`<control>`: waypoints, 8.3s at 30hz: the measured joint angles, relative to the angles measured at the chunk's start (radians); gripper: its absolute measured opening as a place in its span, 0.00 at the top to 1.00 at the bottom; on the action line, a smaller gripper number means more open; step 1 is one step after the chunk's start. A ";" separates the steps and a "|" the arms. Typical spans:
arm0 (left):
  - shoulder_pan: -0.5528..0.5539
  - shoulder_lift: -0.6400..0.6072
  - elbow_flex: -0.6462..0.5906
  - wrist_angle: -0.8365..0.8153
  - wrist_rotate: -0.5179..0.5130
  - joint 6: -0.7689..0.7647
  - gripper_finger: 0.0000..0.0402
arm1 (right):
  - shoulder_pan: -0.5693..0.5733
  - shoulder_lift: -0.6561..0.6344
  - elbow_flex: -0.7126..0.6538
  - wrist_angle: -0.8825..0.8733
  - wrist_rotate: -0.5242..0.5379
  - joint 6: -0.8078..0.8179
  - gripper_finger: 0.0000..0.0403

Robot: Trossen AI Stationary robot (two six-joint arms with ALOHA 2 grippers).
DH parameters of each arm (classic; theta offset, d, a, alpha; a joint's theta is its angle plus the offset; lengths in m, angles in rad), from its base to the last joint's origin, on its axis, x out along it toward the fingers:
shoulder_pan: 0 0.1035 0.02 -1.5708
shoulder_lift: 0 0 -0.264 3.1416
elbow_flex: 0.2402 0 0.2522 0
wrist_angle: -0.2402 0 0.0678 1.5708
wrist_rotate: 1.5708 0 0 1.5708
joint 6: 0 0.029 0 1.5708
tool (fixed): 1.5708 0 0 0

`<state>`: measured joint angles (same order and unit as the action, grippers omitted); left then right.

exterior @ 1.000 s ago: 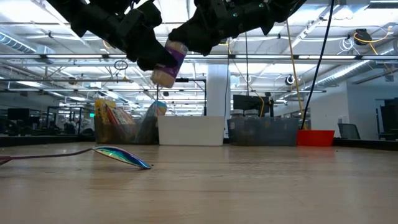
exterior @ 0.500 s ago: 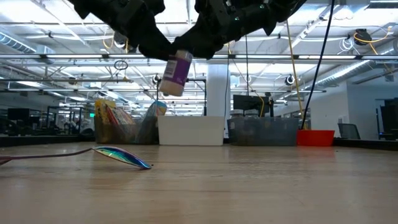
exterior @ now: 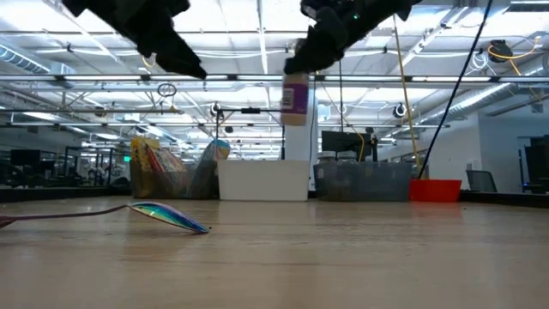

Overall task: Pick & Place Food Item
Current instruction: Put the violet seasoning into the right black bin, then put the blue spoon into the white bin

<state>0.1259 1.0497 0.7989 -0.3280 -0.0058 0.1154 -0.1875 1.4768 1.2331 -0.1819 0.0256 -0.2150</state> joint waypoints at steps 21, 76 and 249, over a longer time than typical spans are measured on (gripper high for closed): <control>0.014 -0.319 -0.500 0.569 0.223 -0.204 0.29 | -0.483 -0.125 -0.105 -0.212 -0.004 0.045 0.51; 0.013 -0.314 -0.500 0.634 0.179 -0.190 0.31 | -0.776 -0.005 -0.439 0.328 -0.103 0.083 0.51; -0.721 0.471 -0.045 0.048 -0.226 -0.828 0.55 | 0.141 0.323 -0.637 1.524 -0.130 0.408 0.39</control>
<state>-0.5953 1.5211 0.7540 -0.2801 -0.2320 -0.7128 -0.0462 1.7996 0.5961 1.3418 -0.1040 0.1926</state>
